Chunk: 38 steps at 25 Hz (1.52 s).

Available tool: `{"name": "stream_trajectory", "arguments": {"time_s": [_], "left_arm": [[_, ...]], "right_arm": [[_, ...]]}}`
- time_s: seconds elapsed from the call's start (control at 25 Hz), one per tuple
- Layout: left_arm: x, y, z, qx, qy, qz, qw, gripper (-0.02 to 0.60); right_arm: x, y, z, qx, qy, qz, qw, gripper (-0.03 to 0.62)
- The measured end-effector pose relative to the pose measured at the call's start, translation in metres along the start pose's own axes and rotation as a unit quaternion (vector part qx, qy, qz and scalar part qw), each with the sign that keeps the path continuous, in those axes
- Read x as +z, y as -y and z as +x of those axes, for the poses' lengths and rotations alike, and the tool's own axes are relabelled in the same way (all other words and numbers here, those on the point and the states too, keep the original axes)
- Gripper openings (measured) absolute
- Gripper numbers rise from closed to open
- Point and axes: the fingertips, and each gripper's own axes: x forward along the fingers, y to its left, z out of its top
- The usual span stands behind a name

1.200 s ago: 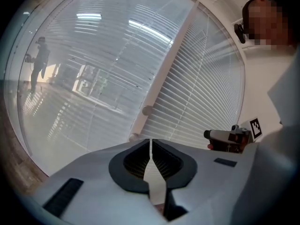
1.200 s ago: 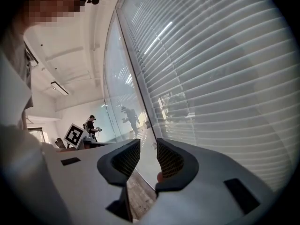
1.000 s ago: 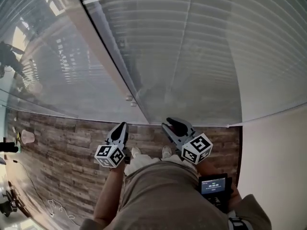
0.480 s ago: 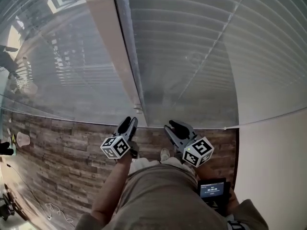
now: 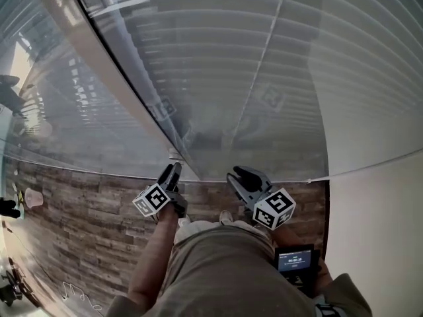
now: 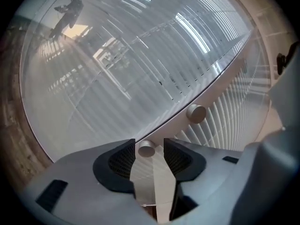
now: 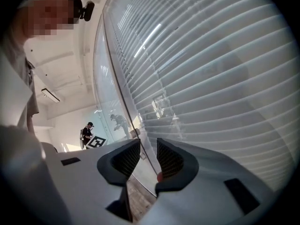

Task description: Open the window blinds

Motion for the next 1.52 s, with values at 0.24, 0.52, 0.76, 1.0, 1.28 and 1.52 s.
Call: {"name": "stream_trajectory", "arguments": {"time_s": [0.24,0.52,0.76,1.0,1.28,1.52], "left_arm": [[-0.005,0.002,0.003,0.021,0.012,0.005,0.9997,0.184],[-0.003,-0.012,0.014,0.068,0.021,0.058,0.9958,0.182],[-0.007,-0.004,0.015,0.065,0.045,0.036,0.9962,0.14],[-0.001,0.0,0.008,0.048,0.031,0.038,0.9976,0.138],[-0.006,-0.003,0.011,0.055,0.003,0.076,0.9956,0.137],[-0.004,-0.002,0.012,0.081,-0.003,0.132,0.988,0.135]], "right_arm": [[0.014,0.016,-0.012,0.008,0.002,-0.023,1.0,0.117],[0.007,0.021,0.004,0.04,-0.027,-0.045,0.998,0.117],[0.007,0.025,0.002,0.038,-0.03,-0.037,0.998,0.117],[0.005,0.005,0.004,0.036,-0.041,-0.033,0.998,0.115],[0.0,-0.001,0.001,0.027,-0.032,-0.032,0.999,0.115],[0.0,-0.001,0.0,0.017,-0.032,-0.024,0.999,0.115]]}}
